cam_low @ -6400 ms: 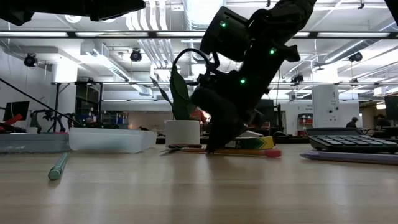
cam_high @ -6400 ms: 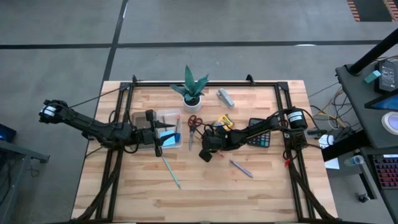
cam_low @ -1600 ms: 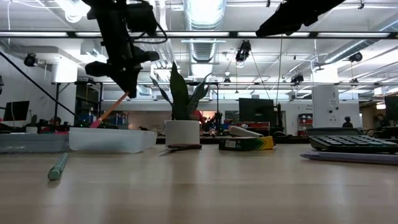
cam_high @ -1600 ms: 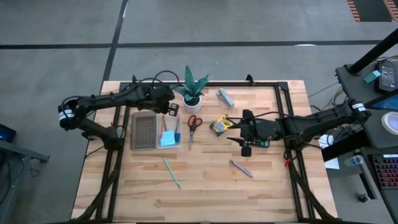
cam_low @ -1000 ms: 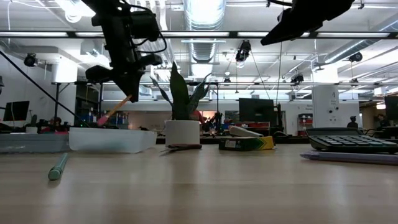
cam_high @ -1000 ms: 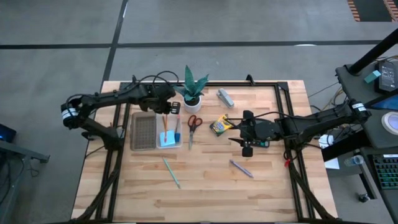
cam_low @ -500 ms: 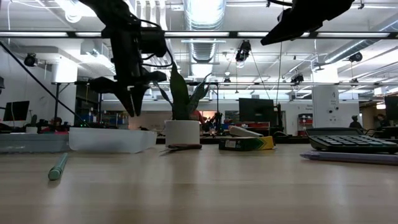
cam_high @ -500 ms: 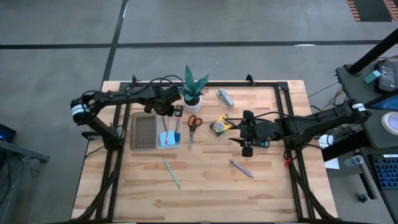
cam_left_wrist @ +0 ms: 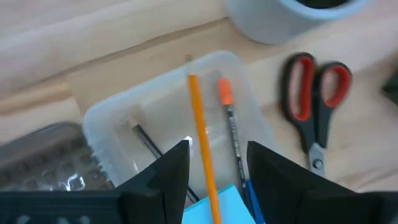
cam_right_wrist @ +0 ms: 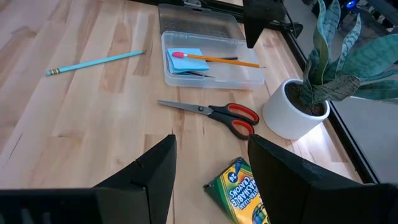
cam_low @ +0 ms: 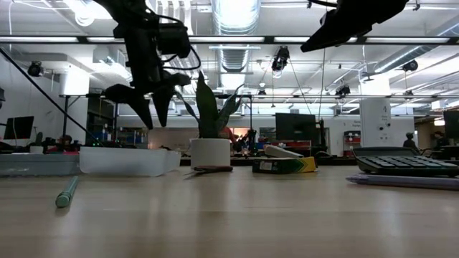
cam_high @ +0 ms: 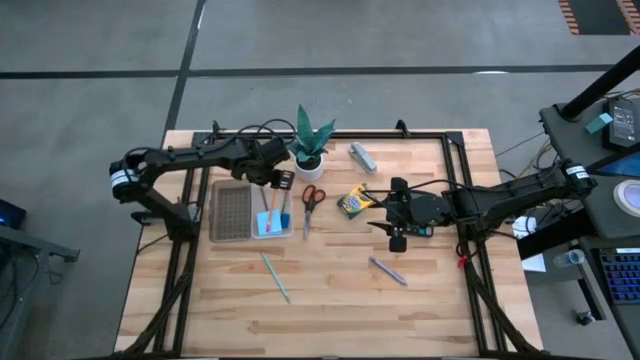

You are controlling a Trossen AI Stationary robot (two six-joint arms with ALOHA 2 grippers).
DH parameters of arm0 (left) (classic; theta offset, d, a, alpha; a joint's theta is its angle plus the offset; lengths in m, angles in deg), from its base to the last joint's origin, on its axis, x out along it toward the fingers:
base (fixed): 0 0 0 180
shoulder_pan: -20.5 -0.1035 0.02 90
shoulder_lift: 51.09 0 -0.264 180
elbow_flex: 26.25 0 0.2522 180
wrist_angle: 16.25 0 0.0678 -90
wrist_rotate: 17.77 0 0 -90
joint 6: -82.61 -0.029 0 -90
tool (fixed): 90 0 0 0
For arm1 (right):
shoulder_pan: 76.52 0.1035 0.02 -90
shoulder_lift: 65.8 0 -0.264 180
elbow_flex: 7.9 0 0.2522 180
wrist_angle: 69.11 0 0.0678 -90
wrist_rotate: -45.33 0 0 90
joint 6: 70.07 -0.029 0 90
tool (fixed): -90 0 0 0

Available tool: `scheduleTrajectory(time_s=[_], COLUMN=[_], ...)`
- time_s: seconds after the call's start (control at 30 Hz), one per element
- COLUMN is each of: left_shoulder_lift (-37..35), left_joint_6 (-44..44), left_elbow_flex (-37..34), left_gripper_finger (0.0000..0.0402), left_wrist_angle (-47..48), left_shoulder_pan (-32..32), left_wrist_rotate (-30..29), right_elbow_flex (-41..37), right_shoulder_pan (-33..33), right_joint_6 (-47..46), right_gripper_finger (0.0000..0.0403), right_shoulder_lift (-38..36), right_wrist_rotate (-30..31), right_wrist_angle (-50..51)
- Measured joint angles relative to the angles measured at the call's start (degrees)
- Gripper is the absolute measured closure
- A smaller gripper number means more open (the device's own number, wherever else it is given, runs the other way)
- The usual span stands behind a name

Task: Pack school essentials
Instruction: Put the orange pencil into the white and black box

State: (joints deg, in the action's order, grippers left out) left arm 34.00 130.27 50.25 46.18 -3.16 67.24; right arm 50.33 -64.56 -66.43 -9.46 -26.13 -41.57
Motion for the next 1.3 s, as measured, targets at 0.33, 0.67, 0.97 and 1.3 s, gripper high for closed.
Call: scheduleTrajectory(time_s=[0.33, 0.67, 0.97, 1.3], left_shoulder_lift=[1.0, 3.2, 5.2, 4.6], left_joint_6=[-4.6, -4.5, -3.7, -1.5], left_elbow_flex=[-1.0, -4.1, -6.7, -8.4], left_gripper_finger=[0.0332, 0.0395, 0.04, 0.04], left_wrist_angle=[-5.2, -11.2, -12.9, -11.5], left_shoulder_pan=[4.0, 4.0, 4.1, 4.2], left_wrist_rotate=[-6.1, -8.0, -11.7, -11.1], right_elbow_flex=[0.0, 0.0, 0.0, 0.0], right_shoulder_pan=[0.0, 0.0, 0.0, 0.0], right_joint_6=[0.0, 0.0, 0.0, 0.0], right_gripper_finger=[0.0216, 0.0216, 0.0216, 0.0216], right_shoulder_lift=[0.0, 0.0, 0.0, 0.0], right_wrist_rotate=[0.0, 0.0, 0.0, 0.0], right_wrist_angle=[-0.3, -0.3, -0.3, -0.3])
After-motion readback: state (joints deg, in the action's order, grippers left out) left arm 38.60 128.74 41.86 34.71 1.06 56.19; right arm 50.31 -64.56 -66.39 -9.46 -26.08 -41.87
